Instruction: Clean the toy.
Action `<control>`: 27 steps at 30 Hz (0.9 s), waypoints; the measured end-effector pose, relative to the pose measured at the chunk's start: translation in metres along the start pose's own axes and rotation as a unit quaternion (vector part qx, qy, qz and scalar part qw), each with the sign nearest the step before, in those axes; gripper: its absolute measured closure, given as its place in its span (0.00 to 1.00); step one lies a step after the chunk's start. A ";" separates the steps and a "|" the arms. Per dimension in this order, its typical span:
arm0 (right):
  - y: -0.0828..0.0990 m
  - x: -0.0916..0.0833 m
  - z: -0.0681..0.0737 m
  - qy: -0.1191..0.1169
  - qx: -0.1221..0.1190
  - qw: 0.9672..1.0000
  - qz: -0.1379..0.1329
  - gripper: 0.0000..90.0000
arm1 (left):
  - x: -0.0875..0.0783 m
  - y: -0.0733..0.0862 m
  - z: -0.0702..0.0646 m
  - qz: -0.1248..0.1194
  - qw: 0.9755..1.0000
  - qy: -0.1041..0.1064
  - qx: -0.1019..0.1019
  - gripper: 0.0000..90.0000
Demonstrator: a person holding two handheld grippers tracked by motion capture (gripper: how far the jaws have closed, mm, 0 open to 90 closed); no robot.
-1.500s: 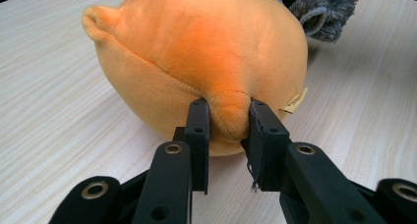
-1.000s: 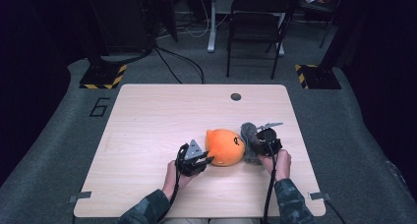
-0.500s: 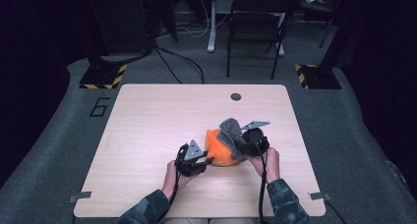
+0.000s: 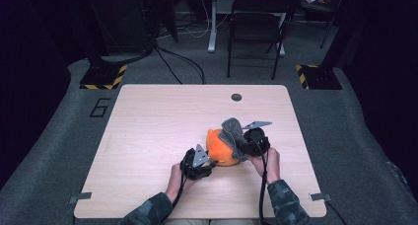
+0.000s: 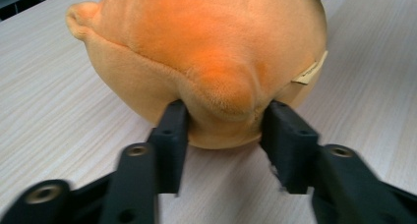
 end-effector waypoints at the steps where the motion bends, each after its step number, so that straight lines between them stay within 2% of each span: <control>1: 0.000 0.000 0.000 0.000 0.000 1.000 -0.001 0.83 | 0.000 0.000 0.000 -0.002 1.000 -0.001 -0.004 0.70; 2: 0.000 0.000 0.000 -0.002 0.000 1.000 0.000 0.83 | 0.000 0.000 0.000 -0.003 1.000 0.000 -0.006 0.75; 6: -0.001 -0.002 -0.001 -0.004 0.005 1.000 -0.001 0.83 | -0.001 -0.002 0.002 -0.007 1.000 0.007 -0.009 0.82; 10: -0.005 -0.008 -0.003 -0.001 0.005 1.000 -0.011 0.83 | -0.005 -0.006 0.005 -0.016 0.999 0.024 -0.034 0.85; 13: -0.009 -0.016 0.000 -0.002 0.005 1.000 -0.019 0.83 | -0.009 -0.009 0.008 -0.020 0.998 0.035 -0.045 0.86; 15: -0.012 -0.022 0.001 -0.002 -0.012 0.999 -0.030 0.83 | -0.012 -0.012 0.011 -0.025 0.997 0.040 -0.053 0.87; 19: -0.019 -0.034 0.015 -0.021 -0.014 0.999 -0.043 0.83 | -0.019 -0.016 0.013 -0.034 0.996 0.056 -0.064 0.87; 22: -0.022 -0.040 0.030 -0.033 -0.025 0.998 -0.048 0.83 | -0.022 -0.019 0.011 -0.036 0.995 0.062 -0.063 0.87; 24: -0.023 -0.040 0.041 -0.045 -0.035 0.997 -0.049 0.83 | -0.023 -0.021 0.010 -0.037 0.996 0.064 -0.059 0.87; 27: -0.019 -0.032 0.056 -0.055 -0.050 0.997 -0.035 0.83 | -0.023 -0.022 0.009 -0.037 0.996 0.065 -0.055 0.87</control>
Point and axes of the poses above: each handheld gripper's, and its own axes: x roughly forward along the jaws, y roughly out of its underside, z roughly to its left, the point moved 5 cm from there along x, roughly forward along the jaws, and after that the axes turned 10 degrees about x, right-handed, at the moved point
